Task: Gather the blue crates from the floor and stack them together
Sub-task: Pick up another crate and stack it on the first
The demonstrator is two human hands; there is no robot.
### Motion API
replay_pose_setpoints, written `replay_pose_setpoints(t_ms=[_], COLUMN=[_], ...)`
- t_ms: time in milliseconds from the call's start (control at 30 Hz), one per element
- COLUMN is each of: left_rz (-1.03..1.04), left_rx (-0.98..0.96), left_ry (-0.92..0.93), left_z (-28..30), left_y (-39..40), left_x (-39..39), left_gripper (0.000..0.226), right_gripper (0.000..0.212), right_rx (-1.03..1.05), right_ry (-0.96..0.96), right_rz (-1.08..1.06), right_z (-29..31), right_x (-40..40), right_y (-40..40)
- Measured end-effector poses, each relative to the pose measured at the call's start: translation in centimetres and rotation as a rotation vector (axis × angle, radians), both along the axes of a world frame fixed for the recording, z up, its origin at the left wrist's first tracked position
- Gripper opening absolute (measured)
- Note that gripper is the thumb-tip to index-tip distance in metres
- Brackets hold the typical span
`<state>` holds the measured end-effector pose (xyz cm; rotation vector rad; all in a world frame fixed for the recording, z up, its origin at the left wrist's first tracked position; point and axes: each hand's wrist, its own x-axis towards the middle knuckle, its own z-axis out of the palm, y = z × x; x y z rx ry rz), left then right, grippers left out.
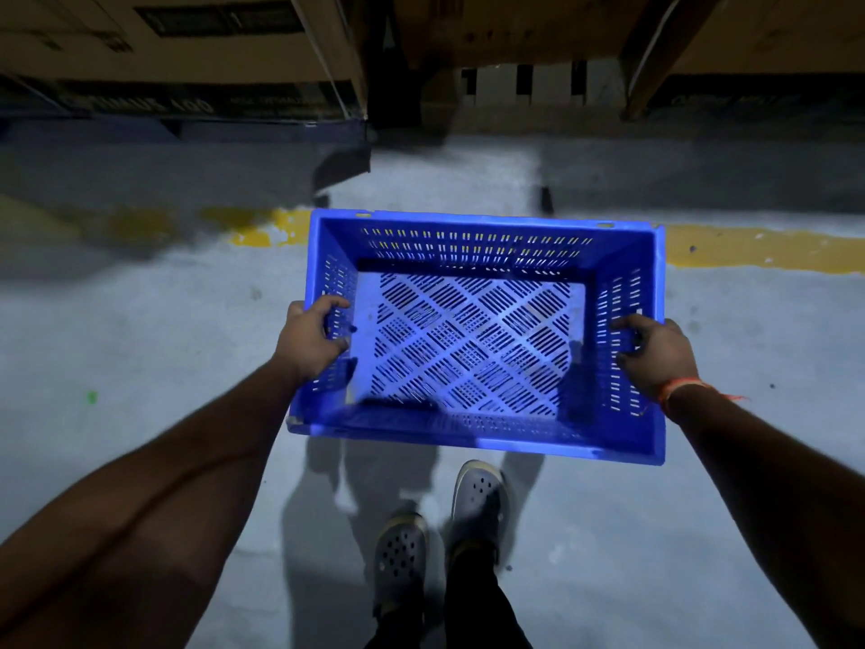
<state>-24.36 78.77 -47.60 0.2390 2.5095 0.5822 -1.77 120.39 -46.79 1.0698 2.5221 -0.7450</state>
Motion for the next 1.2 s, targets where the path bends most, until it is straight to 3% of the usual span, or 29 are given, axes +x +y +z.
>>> replay_pose_setpoints(t_ms=[167,533,733,1033,1200], left_rz=[-0.067,-0.062,-0.026,0.015,-0.002], left_rx=[0.066,-0.028,-0.105,-0.127,-0.149], left_ry=[0.158,0.398,0.394,0.483,0.497], left_z=[-0.1,-1.9,-1.9,-3.5,-3.1], left_y=[-1.4,-2.9,-2.3,-1.7,-1.4], left_x=[2.9,6.0,5.6,4.4,4.5], left_gripper=[0.056,0.047,0.042,0.039,0.039], right_gripper=[0.046,0.035,0.027,0.018,0.023], right_rx=[0.041,0.233,0.257,0.259,0.262], right_ry=[0.028,0.089,0.085,0.24,0.218], right_rz=[-0.045,-0.095,-0.116,-0.13,-0.136], right_z=[-0.2,-0.9,-1.4,-2.5,-2.0], right_x=[1.4,2.9,2.7,2.4,2.6], right_y=[-1.3,-3.9,-3.8,-3.2,-3.4])
